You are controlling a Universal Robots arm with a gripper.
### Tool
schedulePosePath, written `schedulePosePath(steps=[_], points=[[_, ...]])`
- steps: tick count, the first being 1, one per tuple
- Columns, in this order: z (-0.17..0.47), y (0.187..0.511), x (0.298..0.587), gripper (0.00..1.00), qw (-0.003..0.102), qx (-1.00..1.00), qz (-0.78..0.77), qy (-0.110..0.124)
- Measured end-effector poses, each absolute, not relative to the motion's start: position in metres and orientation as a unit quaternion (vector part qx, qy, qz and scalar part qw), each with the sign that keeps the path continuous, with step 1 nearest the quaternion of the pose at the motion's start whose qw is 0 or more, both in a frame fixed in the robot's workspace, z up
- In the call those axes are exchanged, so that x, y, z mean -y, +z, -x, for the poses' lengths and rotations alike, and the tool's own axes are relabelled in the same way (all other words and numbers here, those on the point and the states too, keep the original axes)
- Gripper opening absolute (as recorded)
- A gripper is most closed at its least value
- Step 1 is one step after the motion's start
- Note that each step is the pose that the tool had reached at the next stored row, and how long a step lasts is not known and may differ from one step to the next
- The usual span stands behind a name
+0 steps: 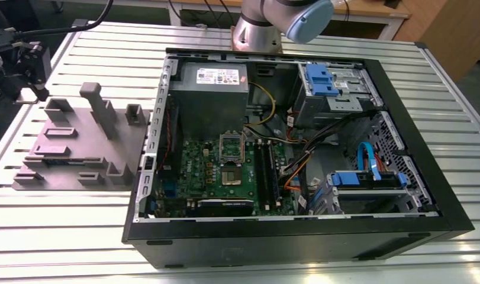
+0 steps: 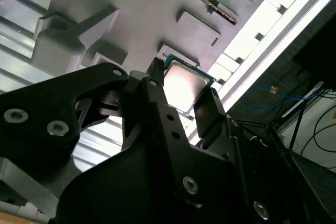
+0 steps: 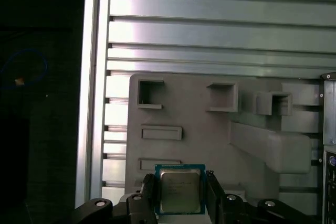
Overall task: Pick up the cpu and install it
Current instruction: 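Pick up the cpu and move it towards the insertion slot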
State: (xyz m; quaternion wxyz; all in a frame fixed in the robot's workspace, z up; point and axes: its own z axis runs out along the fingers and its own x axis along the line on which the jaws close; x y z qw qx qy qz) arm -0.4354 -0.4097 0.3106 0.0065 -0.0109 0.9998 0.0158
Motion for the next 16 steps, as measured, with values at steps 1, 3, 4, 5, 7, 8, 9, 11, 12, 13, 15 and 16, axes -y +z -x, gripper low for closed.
schedulePosePath(steps=[1, 3, 4, 5, 7, 8, 9, 11, 12, 13, 15, 16], points=[[0.4354, 0.3106, 0.4097, 0.47, 0.007, -1.0, 0.011, 0.016], [0.4354, 0.3106, 0.4097, 0.47, 0.006, -1.0, 0.011, 0.016], [0.4354, 0.3106, 0.4097, 0.47, 0.006, -1.0, 0.011, 0.016], [0.4354, 0.3106, 0.4097, 0.47, 0.006, -1.0, 0.011, 0.016], [0.4354, 0.3106, 0.4097, 0.47, 0.006, -1.0, 0.011, 0.016], [0.4354, 0.3106, 0.4097, 0.47, 0.006, -1.0, 0.011, 0.016], [0.4354, 0.3106, 0.4097, 0.47, 0.006, -1.0, 0.011, 0.016], [0.4347, 0.3106, 0.4098, 0.47, 0.004, -1.0, 0.011, 0.016], [0.4339, 0.3105, 0.4098, 0.47, 0.002, -1.0, 0.011, 0.016], [0.433, 0.3104, 0.4097, 0.47, -0.001, -1.0, 0.011, 0.016], [0.4316, 0.3101, 0.4097, 0.47, -0.003, -1.0, 0.011, 0.016], [0.4316, 0.3101, 0.4097, 0.47, -0.003, -1.0, 0.011, 0.016]])
